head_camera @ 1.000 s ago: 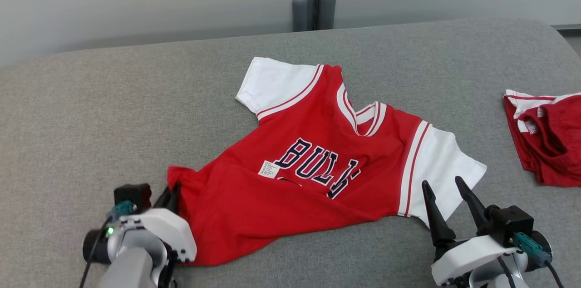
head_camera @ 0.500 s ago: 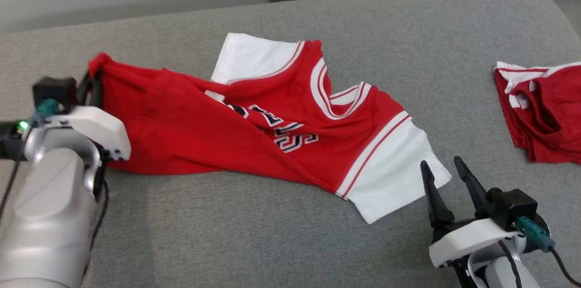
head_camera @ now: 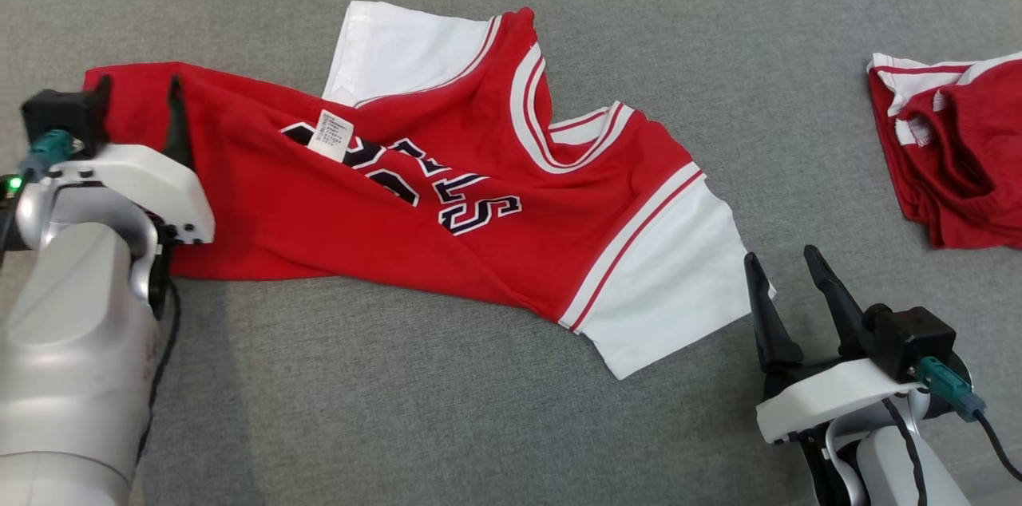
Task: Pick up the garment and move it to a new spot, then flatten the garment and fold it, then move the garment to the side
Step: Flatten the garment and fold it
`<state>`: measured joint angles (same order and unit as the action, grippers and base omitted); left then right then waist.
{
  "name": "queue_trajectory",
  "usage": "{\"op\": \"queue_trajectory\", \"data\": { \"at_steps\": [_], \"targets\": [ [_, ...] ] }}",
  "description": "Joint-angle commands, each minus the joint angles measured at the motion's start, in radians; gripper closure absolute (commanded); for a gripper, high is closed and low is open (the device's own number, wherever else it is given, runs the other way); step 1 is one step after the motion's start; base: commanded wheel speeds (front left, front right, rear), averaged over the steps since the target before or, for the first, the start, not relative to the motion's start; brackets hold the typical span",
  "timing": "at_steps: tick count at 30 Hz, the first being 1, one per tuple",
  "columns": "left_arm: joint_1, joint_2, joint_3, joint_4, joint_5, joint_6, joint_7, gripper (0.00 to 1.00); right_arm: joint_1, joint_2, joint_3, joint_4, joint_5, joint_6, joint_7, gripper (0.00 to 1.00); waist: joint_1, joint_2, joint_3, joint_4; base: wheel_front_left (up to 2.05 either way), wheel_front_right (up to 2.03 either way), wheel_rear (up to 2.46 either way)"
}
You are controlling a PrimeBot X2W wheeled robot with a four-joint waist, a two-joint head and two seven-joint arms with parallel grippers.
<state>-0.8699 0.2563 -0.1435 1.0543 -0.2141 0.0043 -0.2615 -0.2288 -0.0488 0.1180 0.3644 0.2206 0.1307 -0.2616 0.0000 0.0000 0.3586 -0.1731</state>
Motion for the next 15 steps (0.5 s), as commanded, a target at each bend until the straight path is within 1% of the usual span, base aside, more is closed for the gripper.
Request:
{"op": "queue_trajectory", "data": {
  "at_steps": [1, 2, 3, 8, 11, 15],
  "targets": [
    [-0.013, -0.009, -0.006, 0.009, -0.005, -0.014, -0.005, 0.0, -0.005, -0.005, -0.002, -0.005, -0.003, 0.0, -0.005, 0.0, 0.0, 0.0, -0.003, 0.009, 0.0, 0.0, 0.0],
    [-0.02, -0.015, -0.012, 0.014, -0.004, -0.024, -0.005, 0.0, -0.003, -0.005, -0.001, -0.004, -0.005, 0.0, -0.005, 0.0, 0.0, 0.0, -0.005, 0.014, 0.0, 0.0, 0.0],
    [-0.033, -0.031, -0.024, 0.029, -0.007, -0.048, 0.001, 0.0, -0.001, -0.005, 0.0, 0.0, -0.005, 0.0, -0.005, 0.0, 0.0, 0.0, -0.01, 0.023, 0.0, 0.0, 0.0],
    [-0.049, -0.071, -0.05, 0.051, -0.022, -0.097, 0.029, 0.0, 0.005, -0.005, 0.011, 0.004, 0.005, 0.0, -0.005, 0.0, 0.0, 0.0, -0.022, 0.035, 0.0, 0.0, 0.0],
    [-0.058, -0.095, -0.061, 0.061, -0.042, -0.118, 0.064, 0.0, 0.006, -0.005, 0.018, 0.009, 0.008, 0.0, -0.005, 0.0, 0.0, 0.0, -0.025, 0.037, 0.0, 0.0, 0.0],
    [-0.062, -0.111, -0.076, 0.075, -0.064, -0.129, 0.112, 0.0, 0.007, -0.005, 0.019, 0.011, 0.007, 0.0, -0.005, 0.0, 0.0, 0.0, -0.026, 0.034, 0.0, 0.0, 0.0]
  ]
}}
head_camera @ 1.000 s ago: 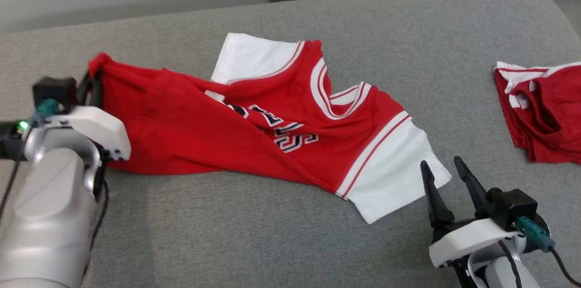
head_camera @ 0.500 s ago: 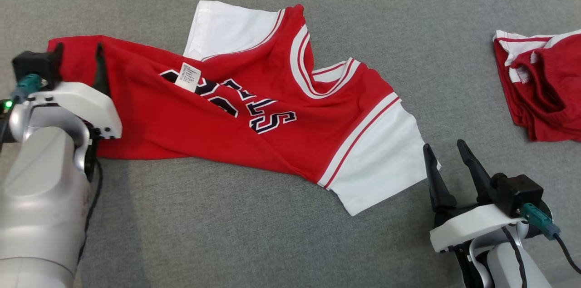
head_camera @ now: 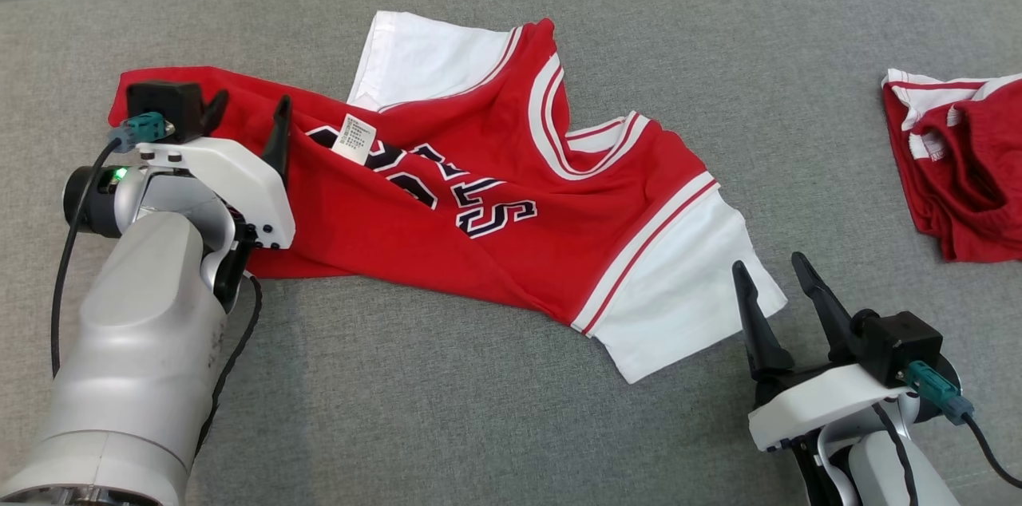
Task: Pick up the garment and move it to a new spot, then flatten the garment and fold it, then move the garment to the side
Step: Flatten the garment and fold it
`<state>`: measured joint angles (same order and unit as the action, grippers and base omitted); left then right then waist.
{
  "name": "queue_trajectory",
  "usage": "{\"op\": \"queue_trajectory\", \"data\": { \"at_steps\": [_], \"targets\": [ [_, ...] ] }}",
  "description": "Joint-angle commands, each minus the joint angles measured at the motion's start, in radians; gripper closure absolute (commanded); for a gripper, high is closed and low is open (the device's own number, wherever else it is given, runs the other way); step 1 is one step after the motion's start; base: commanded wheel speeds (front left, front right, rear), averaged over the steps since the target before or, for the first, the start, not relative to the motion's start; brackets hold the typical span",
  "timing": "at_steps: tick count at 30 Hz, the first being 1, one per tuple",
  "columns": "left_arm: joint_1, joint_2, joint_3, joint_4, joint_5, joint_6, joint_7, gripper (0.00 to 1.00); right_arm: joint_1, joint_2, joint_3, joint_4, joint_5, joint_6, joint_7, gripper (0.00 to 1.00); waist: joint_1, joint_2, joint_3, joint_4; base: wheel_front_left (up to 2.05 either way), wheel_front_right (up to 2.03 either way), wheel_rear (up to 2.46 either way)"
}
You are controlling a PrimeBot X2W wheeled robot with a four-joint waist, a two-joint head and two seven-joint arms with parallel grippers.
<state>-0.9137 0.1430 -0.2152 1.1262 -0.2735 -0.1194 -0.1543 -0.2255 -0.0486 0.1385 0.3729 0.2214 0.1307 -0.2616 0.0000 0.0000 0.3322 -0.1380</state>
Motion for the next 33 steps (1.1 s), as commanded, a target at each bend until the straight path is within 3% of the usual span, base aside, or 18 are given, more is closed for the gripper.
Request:
{"op": "queue_trajectory", "data": {
  "at_steps": [1, 8, 17, 18, 20, 21, 22, 33],
  "targets": [
    [-0.019, 0.001, -0.008, 0.006, -0.011, -0.005, 0.017, 0.0, 0.003, -0.005, -0.003, 0.004, 0.006, 0.0, -0.005, 0.0, 0.0, 0.0, 0.0, -0.003, 0.0, 0.0, 0.0],
    [-0.014, -0.008, -0.023, 0.017, -0.034, -0.009, 0.068, 0.0, 0.006, -0.005, -0.007, 0.006, 0.008, 0.0, -0.005, 0.0, 0.0, 0.0, 0.001, -0.006, 0.0, 0.0, 0.0],
    [0.013, -0.014, -0.038, 0.018, -0.045, -0.01, 0.06, 0.0, 0.003, -0.005, -0.004, 0.007, 0.011, 0.0, -0.005, 0.0, 0.0, 0.0, -0.001, -0.001, 0.0, 0.0, 0.0],
    [0.018, -0.014, -0.041, 0.017, -0.042, -0.01, 0.057, 0.07, 0.004, -0.005, -0.004, 0.008, 0.011, 0.0, -0.005, 0.0, 0.0, 0.0, -0.003, 0.0, 0.0, 0.0, 0.0],
    [0.028, -0.016, -0.047, 0.018, -0.043, -0.01, 0.052, 0.5, 0.005, -0.005, -0.004, 0.01, 0.01, 0.0, -0.005, 0.0, 0.0, 0.0, -0.005, 0.002, 0.0, 0.0, 0.0],
    [0.031, -0.017, -0.051, 0.019, -0.042, -0.01, 0.049, 0.65, 0.006, -0.005, -0.003, 0.01, 0.011, 0.0, -0.005, 0.0, 0.0, 0.0, -0.007, 0.003, 0.0, 0.0, 0.0],
    [0.031, -0.018, -0.053, 0.018, -0.045, -0.01, 0.045, 1.0, 0.006, -0.005, -0.002, 0.01, 0.011, 0.0, -0.005, 0.0, 0.0, 0.0, -0.008, 0.003, 0.0, 0.0, 0.0],
    [0.057, -0.016, -0.057, 0.022, -0.059, 0.007, -0.017, 1.0, 0.015, -0.005, -0.012, 0.027, 0.005, 0.0, -0.005, 0.0, 0.0, 0.0, -0.053, 0.02, 0.0, 0.0, 0.0]
  ]
}}
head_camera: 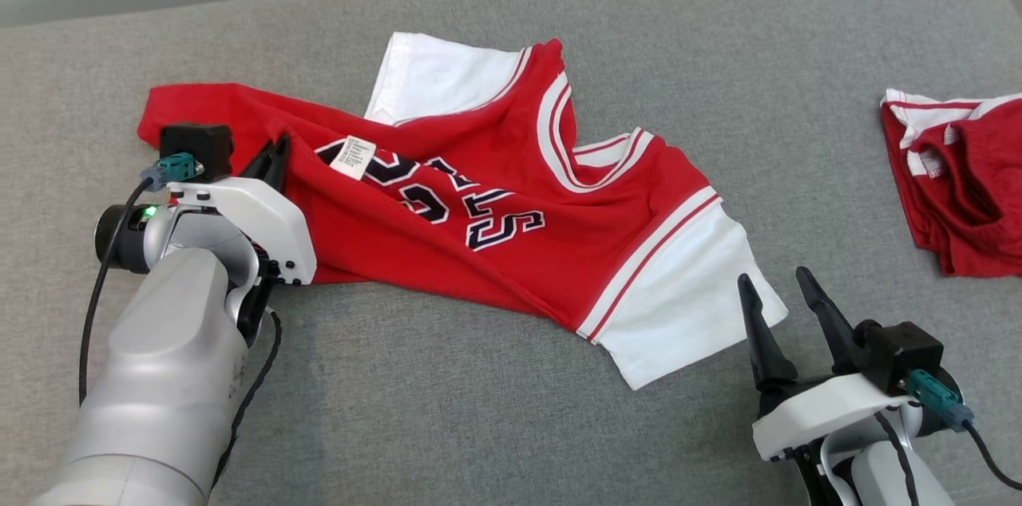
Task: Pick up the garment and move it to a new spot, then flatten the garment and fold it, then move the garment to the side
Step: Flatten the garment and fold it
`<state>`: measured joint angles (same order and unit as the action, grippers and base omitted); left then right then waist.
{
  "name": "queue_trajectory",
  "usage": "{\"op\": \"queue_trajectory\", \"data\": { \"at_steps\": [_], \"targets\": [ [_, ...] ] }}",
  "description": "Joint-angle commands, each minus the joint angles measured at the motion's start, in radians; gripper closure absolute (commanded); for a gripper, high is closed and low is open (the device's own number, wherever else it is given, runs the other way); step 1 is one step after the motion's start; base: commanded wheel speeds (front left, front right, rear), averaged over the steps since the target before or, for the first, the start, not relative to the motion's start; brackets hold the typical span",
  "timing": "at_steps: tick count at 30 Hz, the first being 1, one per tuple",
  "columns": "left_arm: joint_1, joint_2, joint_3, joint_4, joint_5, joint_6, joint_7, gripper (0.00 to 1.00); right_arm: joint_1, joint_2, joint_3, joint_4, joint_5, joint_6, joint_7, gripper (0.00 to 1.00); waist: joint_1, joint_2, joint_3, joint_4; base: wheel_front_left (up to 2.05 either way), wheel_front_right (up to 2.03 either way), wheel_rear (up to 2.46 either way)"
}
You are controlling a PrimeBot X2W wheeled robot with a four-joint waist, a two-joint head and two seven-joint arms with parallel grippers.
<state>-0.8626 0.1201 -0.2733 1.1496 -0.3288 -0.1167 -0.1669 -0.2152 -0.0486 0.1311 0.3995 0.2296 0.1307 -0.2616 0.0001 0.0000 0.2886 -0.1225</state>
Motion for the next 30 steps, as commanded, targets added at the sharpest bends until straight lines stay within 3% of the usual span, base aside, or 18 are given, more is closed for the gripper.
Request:
{"op": "queue_trajectory", "data": {
  "at_steps": [1, 14, 21, 29, 30],
  "targets": [
    [0.014, 0.006, 0.003, -0.001, -0.007, 0.007, -0.014, 1.0, 0.008, -0.005, -0.007, 0.002, -0.003, 0.0, -0.005, 0.0, -0.0001, 0.0, -0.021, 0.008, 0.0, 0.0, 0.0],
    [0.247, -0.009, 0.051, -0.085, -0.049, 0.084, -0.098, 1.0, 0.092, -0.005, -0.036, 0.051, 0.003, 0.0, -0.005, 0.0, -0.0001, 0.0, -0.244, 0.109, 0.0, 0.0, 0.0],
    [0.465, 0.006, 0.091, -0.281, -0.025, 0.148, -0.099, 1.0, 0.12, -0.005, -0.036, 0.059, 0.009, 0.0, -0.005, 0.0, -0.0001, 0.0, -0.293, 0.147, 0.0, 0.0, 0.0],
    [0.682, -0.014, 0.154, -0.438, -0.006, 0.191, -0.099, 1.0, 0.127, -0.005, -0.03, 0.063, 0.005, 0.0, -0.005, 0.0, -0.0001, 0.0, -0.31, 0.133, 0.0, 0.0, 0.0],
    [0.707, -0.017, 0.163, -0.459, 0.002, 0.195, -0.099, 0.89, 0.129, -0.005, -0.029, 0.063, 0.003, 0.0, -0.005, 0.0, -0.0001, 0.0, -0.312, 0.129, 0.0, 0.0, 0.0]
  ]
}}
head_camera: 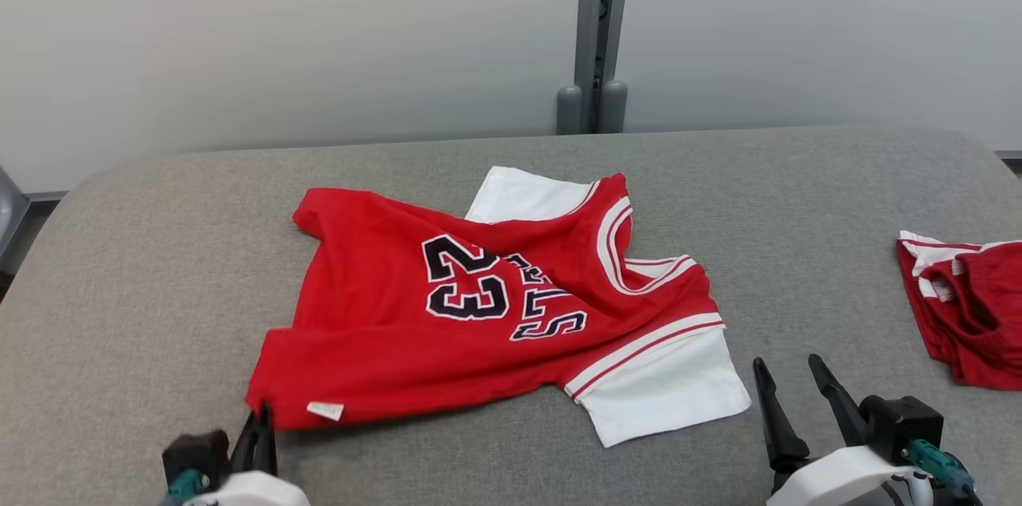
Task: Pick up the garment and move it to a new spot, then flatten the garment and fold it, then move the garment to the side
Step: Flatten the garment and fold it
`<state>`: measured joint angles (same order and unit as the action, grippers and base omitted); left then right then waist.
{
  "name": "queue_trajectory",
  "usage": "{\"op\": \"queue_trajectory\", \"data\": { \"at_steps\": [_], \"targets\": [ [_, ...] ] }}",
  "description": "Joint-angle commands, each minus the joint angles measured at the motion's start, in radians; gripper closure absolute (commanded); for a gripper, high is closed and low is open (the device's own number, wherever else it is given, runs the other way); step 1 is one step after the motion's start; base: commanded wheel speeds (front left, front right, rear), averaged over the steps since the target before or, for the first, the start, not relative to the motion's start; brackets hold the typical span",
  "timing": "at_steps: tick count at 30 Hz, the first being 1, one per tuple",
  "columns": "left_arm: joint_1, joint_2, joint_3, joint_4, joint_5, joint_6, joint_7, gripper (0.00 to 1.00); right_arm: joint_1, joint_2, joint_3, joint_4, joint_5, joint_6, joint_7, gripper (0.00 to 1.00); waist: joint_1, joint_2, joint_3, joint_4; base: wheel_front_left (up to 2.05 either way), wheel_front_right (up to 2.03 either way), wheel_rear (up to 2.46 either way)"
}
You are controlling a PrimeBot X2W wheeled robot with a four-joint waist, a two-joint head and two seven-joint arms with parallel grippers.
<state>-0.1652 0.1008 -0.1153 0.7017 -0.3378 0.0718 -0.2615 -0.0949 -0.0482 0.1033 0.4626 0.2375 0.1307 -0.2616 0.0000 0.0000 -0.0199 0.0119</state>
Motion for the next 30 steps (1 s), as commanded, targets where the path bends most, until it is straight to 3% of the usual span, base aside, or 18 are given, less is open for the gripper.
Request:
{"op": "queue_trajectory", "data": {
  "at_steps": [1, 2, 3, 9, 18, 30],
  "targets": [
    [0.033, 0.001, 0.009, -0.03, 0.03, 0.013, -0.005, 0.69, 0.01, -0.006, -0.002, -0.001, -0.006, 0.0, -0.005, 0.0, 0.0, 0.0, -0.005, -0.009, 0.0, 0.0, 0.0],
    [0.058, 0.0, 0.016, -0.04, 0.041, 0.022, -0.005, 0.51, 0.011, -0.006, -0.001, -0.001, -0.007, 0.0, -0.005, 0.0, 0.0, 0.0, -0.007, -0.013, 0.0, 0.0, 0.0],
    [0.081, -0.002, 0.024, -0.047, 0.05, 0.027, -0.005, 0.0, 0.013, -0.006, 0.001, 0.0, -0.009, 0.0, -0.005, 0.0, 0.0, 0.0, -0.008, -0.019, 0.0, 0.0, 0.0],
    [0.148, -0.011, 0.09, -0.148, 0.123, 0.056, -0.005, 0.0, 0.016, -0.006, 0.004, -0.01, -0.022, 0.0, -0.005, 0.0, 0.0, 0.0, -0.011, -0.045, 0.0, 0.0, 0.0],
    [0.206, -0.026, 0.137, -0.29, 0.24, 0.045, -0.005, 0.0, 0.027, -0.006, 0.021, -0.055, -0.04, 0.0, -0.005, 0.0, 0.0, 0.0, -0.025, -0.072, 0.0, 0.0, 0.0],
    [0.235, -0.043, 0.148, -0.312, 0.257, 0.033, -0.005, 0.0, 0.042, -0.006, 0.024, -0.074, -0.05, 0.0, -0.005, 0.0, 0.0, 0.0, -0.026, -0.07, 0.0, 0.0, 0.0]
  ]
}}
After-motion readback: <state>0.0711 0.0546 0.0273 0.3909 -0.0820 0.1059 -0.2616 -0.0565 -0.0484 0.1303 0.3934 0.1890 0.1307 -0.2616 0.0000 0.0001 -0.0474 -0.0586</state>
